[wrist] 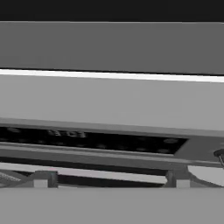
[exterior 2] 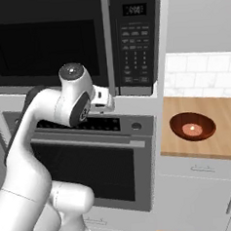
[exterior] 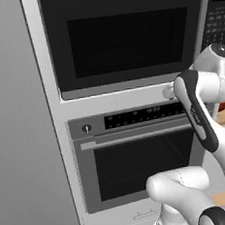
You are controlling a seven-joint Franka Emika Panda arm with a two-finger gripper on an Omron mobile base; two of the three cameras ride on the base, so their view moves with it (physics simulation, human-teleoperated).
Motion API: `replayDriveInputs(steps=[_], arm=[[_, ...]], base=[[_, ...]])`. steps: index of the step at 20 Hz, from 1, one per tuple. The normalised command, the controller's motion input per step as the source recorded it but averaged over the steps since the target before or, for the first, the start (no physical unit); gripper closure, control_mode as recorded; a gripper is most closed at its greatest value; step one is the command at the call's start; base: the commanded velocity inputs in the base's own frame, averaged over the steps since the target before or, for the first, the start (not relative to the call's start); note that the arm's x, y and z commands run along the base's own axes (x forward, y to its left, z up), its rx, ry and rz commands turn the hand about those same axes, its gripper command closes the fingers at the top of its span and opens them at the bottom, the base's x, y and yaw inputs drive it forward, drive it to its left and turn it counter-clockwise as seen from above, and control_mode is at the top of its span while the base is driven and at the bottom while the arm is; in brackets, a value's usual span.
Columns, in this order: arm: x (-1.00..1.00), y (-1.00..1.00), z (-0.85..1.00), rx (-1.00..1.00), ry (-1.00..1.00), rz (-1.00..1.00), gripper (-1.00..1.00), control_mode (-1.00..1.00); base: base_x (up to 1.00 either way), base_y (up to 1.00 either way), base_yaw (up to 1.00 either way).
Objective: Open the microwave, place the bowl with waffle inside the microwave, then close the microwave door and turn it on.
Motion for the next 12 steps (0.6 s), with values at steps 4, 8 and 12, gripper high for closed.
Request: replayDriveInputs(steps=[4,8,12], arm=[[0.0,-0.4,0.01,0.0,-0.27,0.0,-1.0,-1.0],[0.0,-0.35,0.11,0.0,-0.28,0.0,-1.0,-1.0],[0.01,-0.12,0.22,0.0,-0.31,0.0,-1.0,-1.0]], base=[[0.0,0.0,0.0],[0.0,0.0,0.0],[0.0,0.0,0.0]])
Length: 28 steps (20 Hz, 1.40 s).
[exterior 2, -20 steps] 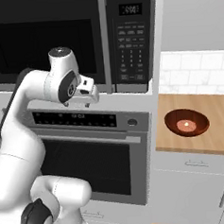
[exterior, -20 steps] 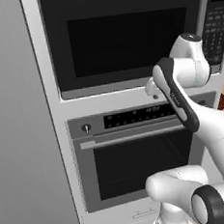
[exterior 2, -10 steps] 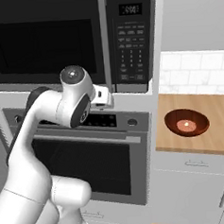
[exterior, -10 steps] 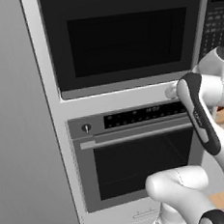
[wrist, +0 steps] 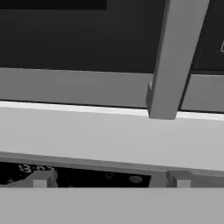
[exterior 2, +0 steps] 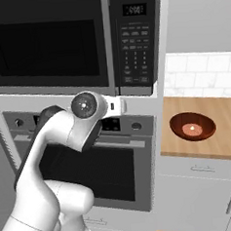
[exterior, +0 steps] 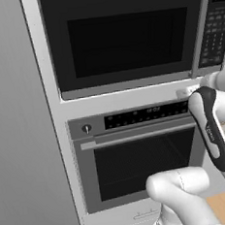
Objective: Open the microwave, place the bowl with waffle inside the microwave, then close the microwave door and turn it on.
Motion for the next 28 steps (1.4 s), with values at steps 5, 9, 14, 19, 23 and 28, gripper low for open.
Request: replayDriveInputs(steps=[5,9,14,19,23,28], arm=[[0.02,-0.07,0.42,0.0,-0.34,-0.01,-1.0,-1.0],[0.0,-0.14,0.73,0.0,-0.34,-0.01,-1.0,-1.0],[-0.01,-0.08,0.83,0.0,-0.32,0.0,-1.0,-1.0],[0.02,-0.11,0.67,0.02,-0.17,-0.01,-1.0,-1.0],[0.06,-0.22,0.55,0.06,-0.05,-0.01,-1.0,-1.0],[0.13,-0.08,0.4,0.01,-0.07,0.0,-1.0,-1.0]], base=[[0.0,0.0,0.0],[0.0,0.0,0.0],[0.0,0.0,0.0],[0.0,0.0,0.0],[0.0,0.0,0.0],[0.0,0.0,0.0]])
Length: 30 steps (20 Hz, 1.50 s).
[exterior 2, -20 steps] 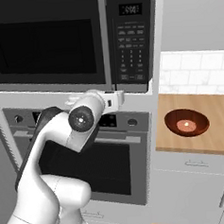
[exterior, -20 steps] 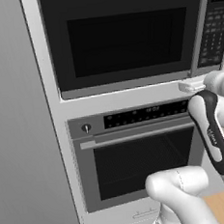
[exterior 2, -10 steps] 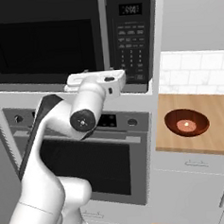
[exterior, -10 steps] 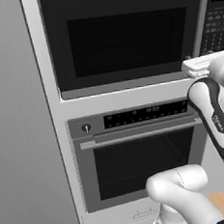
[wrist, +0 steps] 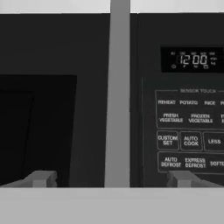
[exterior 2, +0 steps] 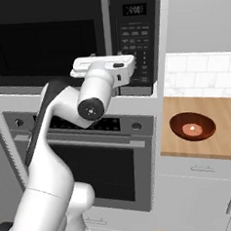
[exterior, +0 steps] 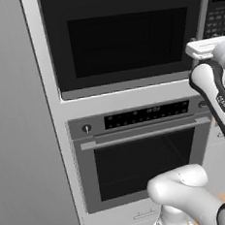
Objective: Open the microwave, place the bowl with waffle inside the microwave, then close the microwave door and turn it on.
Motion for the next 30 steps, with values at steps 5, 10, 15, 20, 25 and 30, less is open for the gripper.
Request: replayDriveInputs(steps=[5,10,15,20,25,30], arm=[[0.19,0.0,0.03,0.0,0.0,0.0,-1.0,-1.0],[0.29,0.0,0.0,0.0,0.0,0.0,-1.0,-1.0],[0.32,0.0,0.0,0.0,0.0,0.0,-1.0,-1.0],[0.06,0.01,0.0,0.0,0.0,0.0,-1.0,-1.0],[0.0,0.0,0.0,0.0,0.0,0.0,1.0,-1.0],[0.0,0.0,0.0,0.0,0.0,0.0,1.0,-1.0]], base=[[0.0,0.0,0.0],[0.0,0.0,0.0],[0.0,0.0,0.0],[0.0,0.0,0.0],[0.0,0.0,0.0],[0.0,0.0,0.0]])
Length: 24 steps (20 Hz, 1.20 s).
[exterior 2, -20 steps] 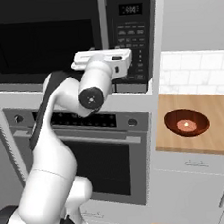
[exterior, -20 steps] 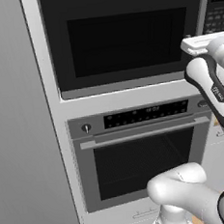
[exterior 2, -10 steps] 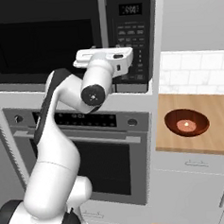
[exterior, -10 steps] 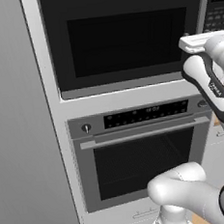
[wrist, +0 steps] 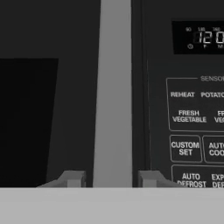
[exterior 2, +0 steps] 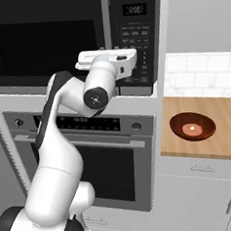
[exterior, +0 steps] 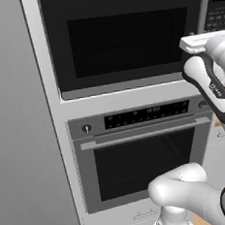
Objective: Open the microwave, place the bowl with waffle inside the microwave, then close the microwave door and turn it on.
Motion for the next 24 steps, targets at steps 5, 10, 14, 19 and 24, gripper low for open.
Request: replayDriveInputs(steps=[5,10,14,19,24], arm=[[0.0,0.0,0.0,0.0,0.0,0.0,1.0,-1.0],[-0.32,0.0,0.0,0.0,0.0,0.0,1.0,-1.0],[-0.99,-0.01,0.0,0.0,0.0,0.0,1.0,-1.0],[-1.0,0.0,-0.01,0.0,0.0,-0.01,1.0,-1.0],[-1.0,0.0,0.0,0.0,0.0,-0.03,1.0,-1.0]], base=[[0.0,0.0,0.0],[0.0,0.0,0.0],[0.0,0.0,0.0],[0.0,0.0,0.0],[0.0,0.0,0.0]])
